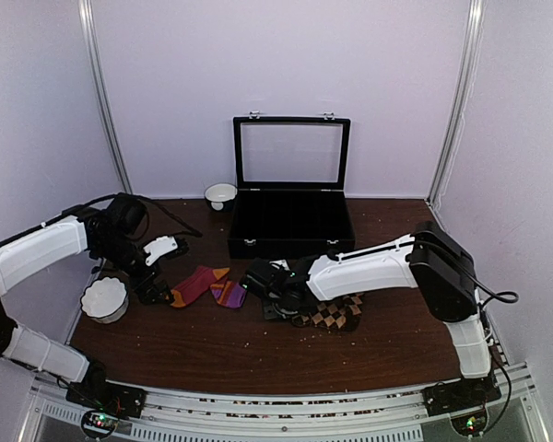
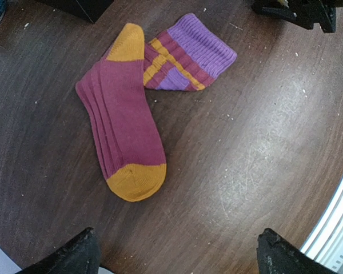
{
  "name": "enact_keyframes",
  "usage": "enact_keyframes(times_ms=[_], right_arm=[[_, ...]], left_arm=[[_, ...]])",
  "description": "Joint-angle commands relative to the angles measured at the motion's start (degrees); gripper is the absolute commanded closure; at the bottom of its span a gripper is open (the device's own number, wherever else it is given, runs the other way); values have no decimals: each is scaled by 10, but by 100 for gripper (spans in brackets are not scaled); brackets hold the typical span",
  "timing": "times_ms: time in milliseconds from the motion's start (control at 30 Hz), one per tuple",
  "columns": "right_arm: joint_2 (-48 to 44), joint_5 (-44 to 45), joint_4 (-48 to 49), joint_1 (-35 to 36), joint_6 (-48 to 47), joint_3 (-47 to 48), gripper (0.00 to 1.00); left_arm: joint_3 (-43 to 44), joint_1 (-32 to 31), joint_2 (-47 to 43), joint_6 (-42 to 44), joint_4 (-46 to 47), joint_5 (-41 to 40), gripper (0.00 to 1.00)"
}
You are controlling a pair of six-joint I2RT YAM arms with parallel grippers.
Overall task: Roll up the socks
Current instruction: Pick up the sock from the center of the board.
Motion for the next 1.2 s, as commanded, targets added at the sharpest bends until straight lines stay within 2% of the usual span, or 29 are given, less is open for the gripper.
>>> enact_keyframes(times_ms=[0, 167, 233, 333, 433, 633, 800, 1000, 1167], right_arm=[[4, 14, -16, 2, 18, -8, 62], [-23, 17, 3, 2, 26, -52, 72], [-30, 14, 15, 2, 23, -68, 80], [-41, 12, 25, 3, 15, -78, 100], [-74, 17, 32, 3, -9, -87, 100], [-195, 25, 38, -2, -82, -136, 100], [-288, 20, 3, -19, -136, -158, 100], [-400, 8, -39, -52, -181, -159, 100], [-457, -7, -62, -77, -210, -138, 100]], left_arm=[[18, 9, -17, 17, -14, 9, 2], [19, 9, -12, 17, -15, 16, 2], [23, 9, -9, 14, -15, 18, 2], [26, 10, -9, 9, -15, 22, 2], [24, 10, -13, 11, -17, 24, 2], [22, 9, -11, 18, -23, 19, 2], [28, 10, -11, 15, -24, 26, 2], [33, 10, -12, 17, -24, 20, 2], [38, 9, -8, 18, -28, 20, 2]])
